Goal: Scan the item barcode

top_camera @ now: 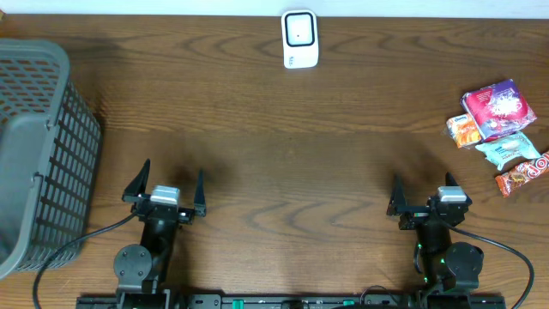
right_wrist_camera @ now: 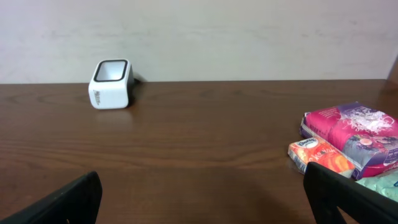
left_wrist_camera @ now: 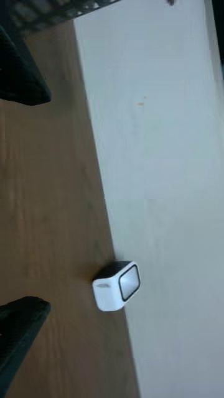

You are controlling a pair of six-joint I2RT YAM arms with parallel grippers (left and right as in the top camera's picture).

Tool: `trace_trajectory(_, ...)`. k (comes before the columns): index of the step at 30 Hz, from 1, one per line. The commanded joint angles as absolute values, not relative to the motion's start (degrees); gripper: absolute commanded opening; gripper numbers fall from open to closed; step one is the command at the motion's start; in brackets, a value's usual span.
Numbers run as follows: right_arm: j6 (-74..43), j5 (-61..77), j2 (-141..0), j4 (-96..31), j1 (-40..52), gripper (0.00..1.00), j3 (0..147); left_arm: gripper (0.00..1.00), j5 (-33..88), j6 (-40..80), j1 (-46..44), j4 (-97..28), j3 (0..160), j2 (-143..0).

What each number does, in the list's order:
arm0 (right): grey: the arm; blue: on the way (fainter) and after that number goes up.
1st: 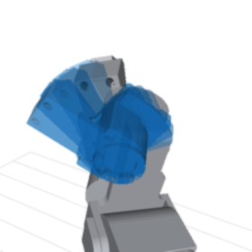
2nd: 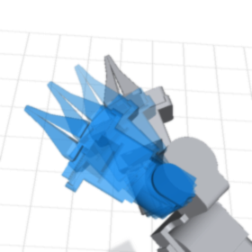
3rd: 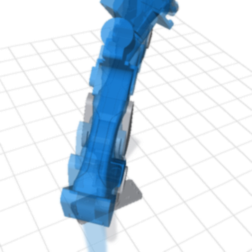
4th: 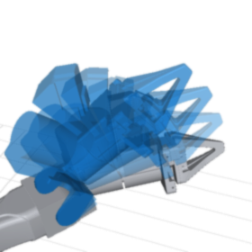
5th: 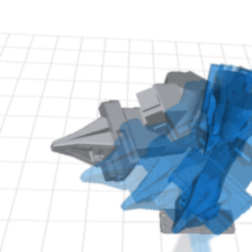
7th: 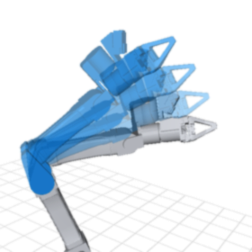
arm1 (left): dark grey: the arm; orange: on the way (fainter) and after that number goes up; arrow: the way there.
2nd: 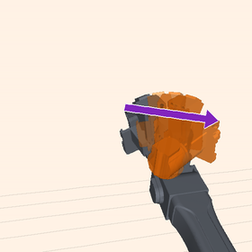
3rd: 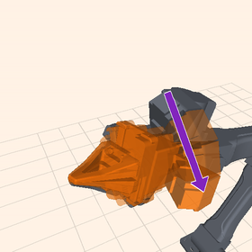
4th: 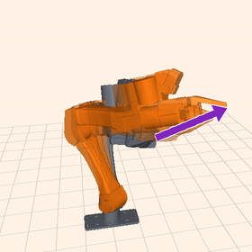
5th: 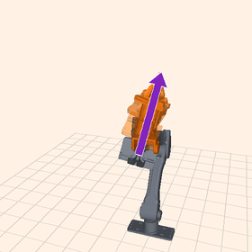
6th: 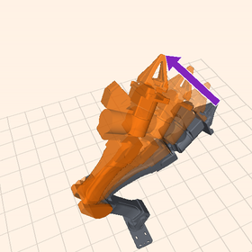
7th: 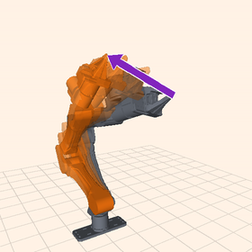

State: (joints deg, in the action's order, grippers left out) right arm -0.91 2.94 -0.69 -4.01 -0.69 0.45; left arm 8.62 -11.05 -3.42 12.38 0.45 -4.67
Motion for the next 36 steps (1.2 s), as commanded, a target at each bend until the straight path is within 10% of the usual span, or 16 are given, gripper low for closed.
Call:
trace_trajectory(1, -1.7, 2.7, -0.3, -4.1, -1.1, 0.99, 0.3, 0.98, 7.9, -12.4, -3.2, 12.7, 0.2, -1.1)
trace_trajectory(36, -1.7, 2.7, -0.3, -4.1, -1.1, 0.99, 0.3, 0.98, 0.3, -1.0, -2.6, -4.3, 0.2, -0.1)
